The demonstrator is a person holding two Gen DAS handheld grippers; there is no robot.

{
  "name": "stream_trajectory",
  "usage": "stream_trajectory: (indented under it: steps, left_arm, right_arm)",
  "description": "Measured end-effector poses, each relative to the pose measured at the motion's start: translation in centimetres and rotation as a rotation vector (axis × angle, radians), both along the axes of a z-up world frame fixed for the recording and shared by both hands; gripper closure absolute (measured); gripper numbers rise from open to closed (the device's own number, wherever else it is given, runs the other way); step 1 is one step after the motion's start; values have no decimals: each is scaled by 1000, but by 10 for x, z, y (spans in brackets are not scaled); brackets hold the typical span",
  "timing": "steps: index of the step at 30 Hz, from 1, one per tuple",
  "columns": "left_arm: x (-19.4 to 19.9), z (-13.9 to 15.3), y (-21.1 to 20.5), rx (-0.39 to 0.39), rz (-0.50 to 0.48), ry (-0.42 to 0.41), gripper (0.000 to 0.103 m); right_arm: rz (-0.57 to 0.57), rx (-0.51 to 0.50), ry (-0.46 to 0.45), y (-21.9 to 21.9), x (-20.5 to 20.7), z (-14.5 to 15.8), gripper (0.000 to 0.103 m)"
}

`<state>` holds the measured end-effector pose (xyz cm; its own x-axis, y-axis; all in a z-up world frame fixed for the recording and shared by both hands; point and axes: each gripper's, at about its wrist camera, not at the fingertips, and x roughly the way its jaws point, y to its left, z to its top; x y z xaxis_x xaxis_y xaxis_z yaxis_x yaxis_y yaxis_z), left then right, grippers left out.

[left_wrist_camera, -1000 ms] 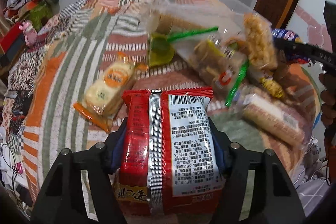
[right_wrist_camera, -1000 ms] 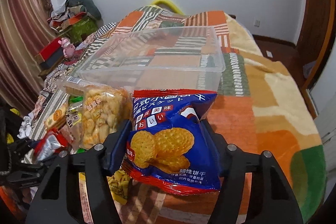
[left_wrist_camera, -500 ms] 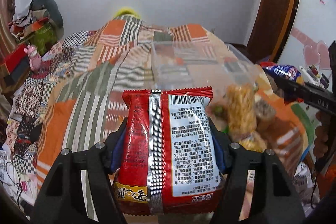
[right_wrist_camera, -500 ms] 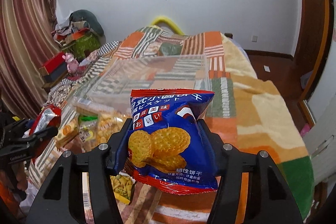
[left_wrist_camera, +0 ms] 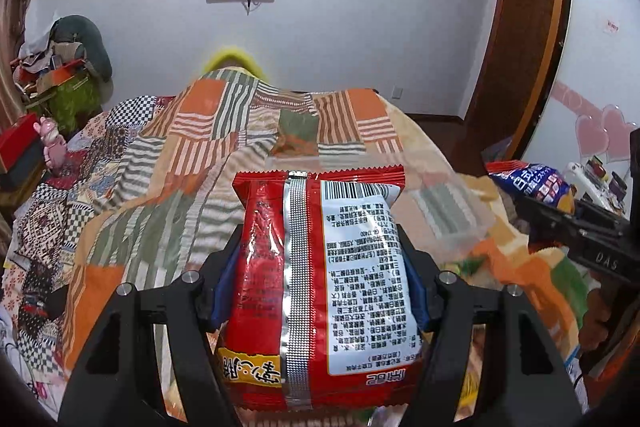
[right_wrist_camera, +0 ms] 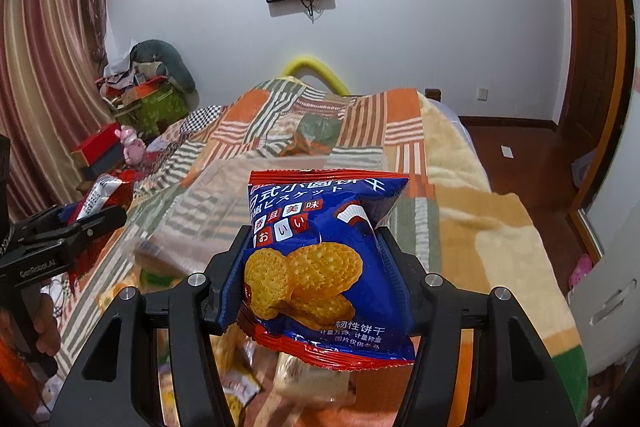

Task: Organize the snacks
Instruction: 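Carry the red pack with the left tool while the right tool carries the blue bag into the clear box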

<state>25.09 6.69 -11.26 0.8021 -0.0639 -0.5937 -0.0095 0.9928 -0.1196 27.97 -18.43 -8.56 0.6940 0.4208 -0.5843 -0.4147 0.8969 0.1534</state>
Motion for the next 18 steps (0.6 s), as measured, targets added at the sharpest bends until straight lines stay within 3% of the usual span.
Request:
stream_trajectory:
  steps: [6,18]
  left_arm:
    - [34,-8,-1,-28,3,26,36]
    - [105,-33,-17,11,-15,103,36]
  right_arm:
    - [1,4,0,10,19,-5,47]
    - [21,-26,67,30,58,-26,47]
